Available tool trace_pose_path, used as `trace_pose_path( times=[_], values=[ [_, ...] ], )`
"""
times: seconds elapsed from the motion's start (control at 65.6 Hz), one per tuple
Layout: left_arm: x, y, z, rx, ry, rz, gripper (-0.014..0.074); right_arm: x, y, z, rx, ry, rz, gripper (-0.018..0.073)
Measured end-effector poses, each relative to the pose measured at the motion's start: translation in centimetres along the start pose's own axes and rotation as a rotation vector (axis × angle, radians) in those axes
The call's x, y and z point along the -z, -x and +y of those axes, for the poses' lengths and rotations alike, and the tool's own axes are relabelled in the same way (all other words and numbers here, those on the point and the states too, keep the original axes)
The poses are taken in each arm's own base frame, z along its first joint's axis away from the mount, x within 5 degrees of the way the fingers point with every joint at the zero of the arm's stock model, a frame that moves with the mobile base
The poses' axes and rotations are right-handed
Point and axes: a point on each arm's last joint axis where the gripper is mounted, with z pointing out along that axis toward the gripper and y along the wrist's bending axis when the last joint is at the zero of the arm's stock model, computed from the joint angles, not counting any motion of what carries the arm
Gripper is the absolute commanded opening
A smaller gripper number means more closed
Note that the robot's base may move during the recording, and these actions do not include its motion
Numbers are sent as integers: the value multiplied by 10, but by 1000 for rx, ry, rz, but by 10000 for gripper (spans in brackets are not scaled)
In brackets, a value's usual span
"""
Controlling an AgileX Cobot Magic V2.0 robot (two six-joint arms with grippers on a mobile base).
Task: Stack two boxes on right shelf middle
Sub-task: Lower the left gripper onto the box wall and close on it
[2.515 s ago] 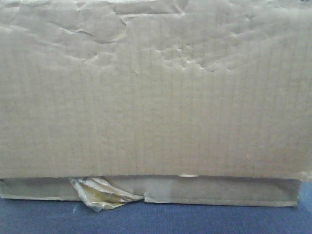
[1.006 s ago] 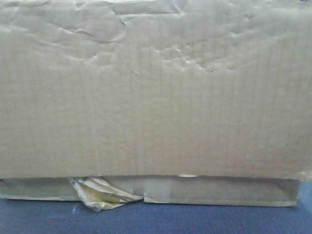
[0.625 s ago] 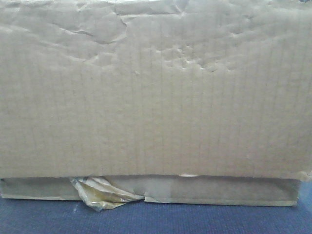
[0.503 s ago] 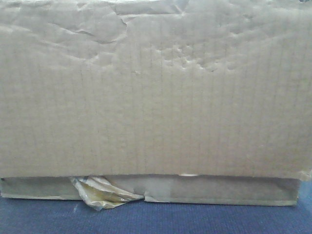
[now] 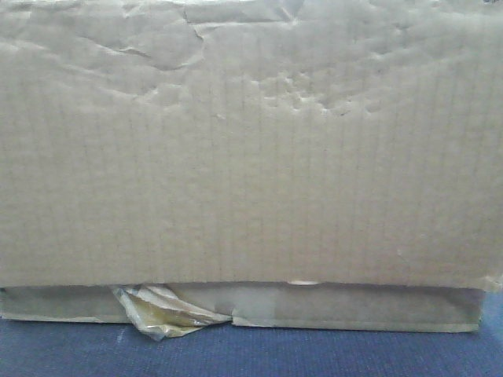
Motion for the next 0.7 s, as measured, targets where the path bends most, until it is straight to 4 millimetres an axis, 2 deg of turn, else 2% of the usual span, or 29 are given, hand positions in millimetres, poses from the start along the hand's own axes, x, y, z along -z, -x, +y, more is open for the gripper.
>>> trace_pose_path(
  times=[0.701],
  values=[
    [-3,0,0,24,3,10,371,0,0,0,0,0,0,-162]
  ],
)
